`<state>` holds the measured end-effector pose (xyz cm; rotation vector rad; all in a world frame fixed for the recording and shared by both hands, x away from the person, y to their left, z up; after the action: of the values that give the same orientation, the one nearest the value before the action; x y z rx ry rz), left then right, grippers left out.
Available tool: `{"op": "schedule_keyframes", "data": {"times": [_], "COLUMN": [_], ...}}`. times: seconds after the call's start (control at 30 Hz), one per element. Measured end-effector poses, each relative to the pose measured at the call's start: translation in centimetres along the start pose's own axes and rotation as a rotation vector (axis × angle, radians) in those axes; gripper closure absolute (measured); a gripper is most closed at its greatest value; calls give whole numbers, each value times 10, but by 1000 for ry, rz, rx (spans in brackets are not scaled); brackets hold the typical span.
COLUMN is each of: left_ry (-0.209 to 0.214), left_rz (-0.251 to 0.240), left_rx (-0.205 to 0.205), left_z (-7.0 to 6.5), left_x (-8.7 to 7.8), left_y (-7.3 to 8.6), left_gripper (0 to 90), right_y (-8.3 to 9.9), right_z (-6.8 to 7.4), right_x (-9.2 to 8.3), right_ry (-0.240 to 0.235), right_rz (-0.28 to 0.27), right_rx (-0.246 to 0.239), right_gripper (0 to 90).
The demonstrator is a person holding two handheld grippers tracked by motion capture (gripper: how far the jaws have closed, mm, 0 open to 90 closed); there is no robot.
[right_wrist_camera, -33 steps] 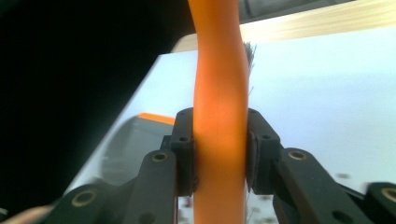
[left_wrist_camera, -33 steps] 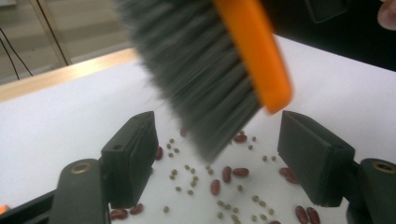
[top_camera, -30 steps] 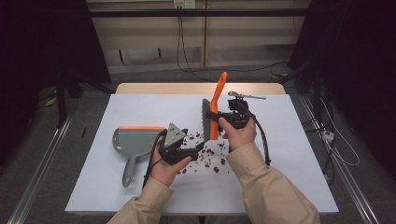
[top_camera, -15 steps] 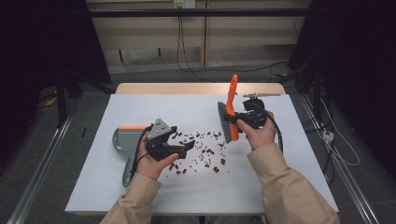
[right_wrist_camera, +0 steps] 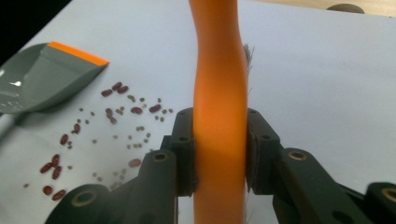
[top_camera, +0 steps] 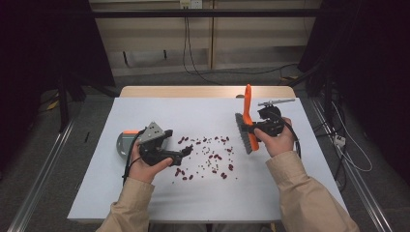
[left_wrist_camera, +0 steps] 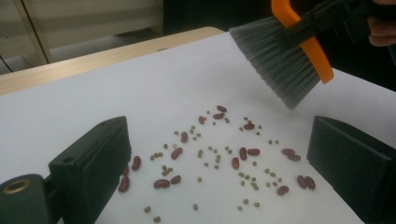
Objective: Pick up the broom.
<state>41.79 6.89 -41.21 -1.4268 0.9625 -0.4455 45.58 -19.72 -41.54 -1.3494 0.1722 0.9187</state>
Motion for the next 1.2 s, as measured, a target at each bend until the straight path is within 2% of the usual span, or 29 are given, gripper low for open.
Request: {"op": "schedule_keyframes", "data": {"times": [0.13,0.47,0.57,0.63,0.83,1.03,1.2], "left_ry": [-13,-65,-75,-77,-97,-110,-112], "left_rz": [-8,2,3,8,16,5,8], "left_rx": [-2,-11,-9,-13,-24,-28,-31], "left_z": [6,25,28,31,40,47,48], "left_x": [-8,-28,-32,-35,-42,-49,-51], "left_y": [-1,4,7,10,19,22,25], "left_gripper": [50,50,51,52,54,56,57], "right_y": [8,21,22,23,25,31,33], "right_z": [-10,-17,-19,-21,-24,-20,-19], "right_x": [1,7,13,18,30,40,38], "right_ry": [21,32,35,45,67,72,61], "right_rz": [37,126,133,138,124,138,108], "right_rx": [-3,-13,-13,-31,-43,-97,-97], "right_gripper": [695,694,694,696,701,693,664]}}
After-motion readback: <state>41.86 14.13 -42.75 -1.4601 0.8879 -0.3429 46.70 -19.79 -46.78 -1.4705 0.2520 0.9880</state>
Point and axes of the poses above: each handheld gripper's, and its own axes: x roughly forward along the jaws, y roughly out of its underside, z roughly to its left, the point moved 8 cm from there along x, roughly forward along the jaws, and after that the axes turned 7 degrees about -z, right-handed, at the moved point
